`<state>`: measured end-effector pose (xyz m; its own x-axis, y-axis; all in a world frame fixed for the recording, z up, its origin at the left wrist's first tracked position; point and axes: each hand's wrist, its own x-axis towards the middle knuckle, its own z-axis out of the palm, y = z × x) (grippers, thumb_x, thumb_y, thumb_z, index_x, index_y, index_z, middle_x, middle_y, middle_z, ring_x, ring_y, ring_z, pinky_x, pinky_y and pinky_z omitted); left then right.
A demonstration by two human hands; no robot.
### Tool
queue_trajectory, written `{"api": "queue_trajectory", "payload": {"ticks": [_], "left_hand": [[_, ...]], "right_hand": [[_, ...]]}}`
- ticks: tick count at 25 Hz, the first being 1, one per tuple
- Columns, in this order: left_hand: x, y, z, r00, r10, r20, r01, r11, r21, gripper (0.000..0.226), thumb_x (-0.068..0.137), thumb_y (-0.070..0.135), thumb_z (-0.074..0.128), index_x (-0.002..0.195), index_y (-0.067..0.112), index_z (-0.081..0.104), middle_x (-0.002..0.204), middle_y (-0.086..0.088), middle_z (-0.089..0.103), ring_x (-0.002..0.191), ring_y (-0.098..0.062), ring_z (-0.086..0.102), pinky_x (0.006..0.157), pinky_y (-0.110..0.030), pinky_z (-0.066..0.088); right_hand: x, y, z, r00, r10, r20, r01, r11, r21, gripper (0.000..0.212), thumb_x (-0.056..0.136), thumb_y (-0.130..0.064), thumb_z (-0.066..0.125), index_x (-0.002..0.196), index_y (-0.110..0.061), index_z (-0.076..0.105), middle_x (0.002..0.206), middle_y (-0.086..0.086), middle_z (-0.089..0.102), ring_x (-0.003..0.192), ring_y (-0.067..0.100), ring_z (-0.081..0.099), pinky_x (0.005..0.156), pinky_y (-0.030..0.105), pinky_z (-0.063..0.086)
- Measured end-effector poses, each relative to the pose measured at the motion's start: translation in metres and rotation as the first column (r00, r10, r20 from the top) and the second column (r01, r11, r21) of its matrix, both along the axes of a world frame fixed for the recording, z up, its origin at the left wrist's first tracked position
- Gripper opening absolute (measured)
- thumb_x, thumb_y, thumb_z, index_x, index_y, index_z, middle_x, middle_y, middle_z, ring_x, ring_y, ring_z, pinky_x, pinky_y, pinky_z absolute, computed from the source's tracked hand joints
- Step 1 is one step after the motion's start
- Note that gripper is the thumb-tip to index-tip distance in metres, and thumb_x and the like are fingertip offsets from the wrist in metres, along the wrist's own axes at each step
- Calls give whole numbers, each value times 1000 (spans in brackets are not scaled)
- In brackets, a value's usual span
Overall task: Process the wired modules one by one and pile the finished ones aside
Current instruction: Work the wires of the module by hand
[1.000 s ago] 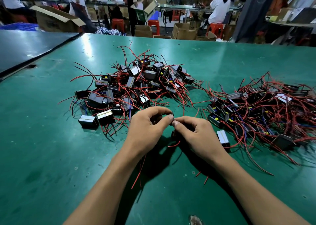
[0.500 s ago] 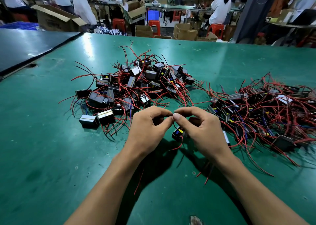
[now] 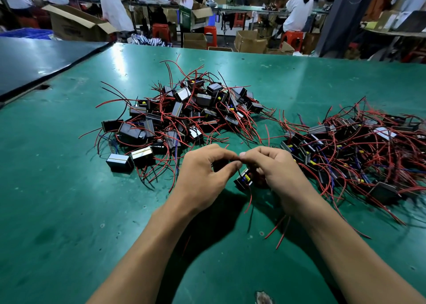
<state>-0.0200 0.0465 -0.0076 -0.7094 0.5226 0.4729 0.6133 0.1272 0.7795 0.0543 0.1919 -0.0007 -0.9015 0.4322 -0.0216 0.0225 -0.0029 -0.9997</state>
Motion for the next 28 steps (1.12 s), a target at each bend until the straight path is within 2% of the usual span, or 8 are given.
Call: {"api": "queue_trajectory", "payload": {"ticks": [4,8,14,18,20,23,25,28], "left_hand": [[-4,-1,-2,993,-24,119,21,1000,21,7,85,9,75,91,7,78,78,-8,68,72,-23,61,66,-34,49],[-7,-3,-2,985,-25,174,21,1000,21,5,85,12,75,89,11,78,79,-6,70,69,-18,62,66,-34,51],[-3,-5,0,997,9,80,-9,1000,-2,4,84,11,76,86,10,78,75,1,68,64,-3,55,63,-15,42],[0,-3,1,999,52,-14,-52,998,-37,7,83,12,77,89,9,79,77,0,69,69,-9,60,64,-20,47],[-1,-4,0,998,65,-5,-65,997,-48,6,83,12,76,88,10,79,77,-1,70,69,-11,60,65,-24,48],[-6,-5,-1,995,71,76,-70,997,-16,3,84,12,75,84,12,79,76,0,70,67,-11,60,63,-23,47],[-7,-5,-1,991,59,118,-57,998,-23,3,84,13,75,83,14,79,76,1,70,68,-13,61,63,-24,48],[-9,-7,-1,986,12,163,-3,998,-57,4,85,17,75,86,16,79,77,0,71,74,-19,65,69,-34,53]], "right_hand": [[4,2,-2,983,-4,-183,74,923,379,5,87,-19,77,87,-20,72,75,-8,69,59,7,57,58,21,46],[3,6,-7,980,33,-197,67,875,479,6,89,-19,75,89,-24,76,75,-14,72,55,7,54,56,20,45],[4,9,-5,997,74,-10,-72,991,111,12,84,-23,77,83,-11,75,64,0,58,54,10,46,49,16,38],[-1,1,-6,995,43,86,-38,997,-61,15,87,-20,73,75,-12,69,58,-1,46,45,8,38,42,15,31],[1,-1,-5,997,44,61,-41,998,-53,16,88,-18,73,75,-10,69,58,-1,50,48,11,43,45,17,35],[8,-1,-1,999,39,-20,-33,966,255,4,86,-16,77,83,-15,76,67,-5,69,56,9,59,55,17,46],[10,1,-3,996,-3,-89,46,872,488,7,85,-16,79,87,-22,76,73,-8,73,57,10,62,58,18,49],[9,1,-6,982,9,-191,115,769,628,17,87,-16,77,102,-22,75,82,-12,69,56,8,57,57,16,45]]}}
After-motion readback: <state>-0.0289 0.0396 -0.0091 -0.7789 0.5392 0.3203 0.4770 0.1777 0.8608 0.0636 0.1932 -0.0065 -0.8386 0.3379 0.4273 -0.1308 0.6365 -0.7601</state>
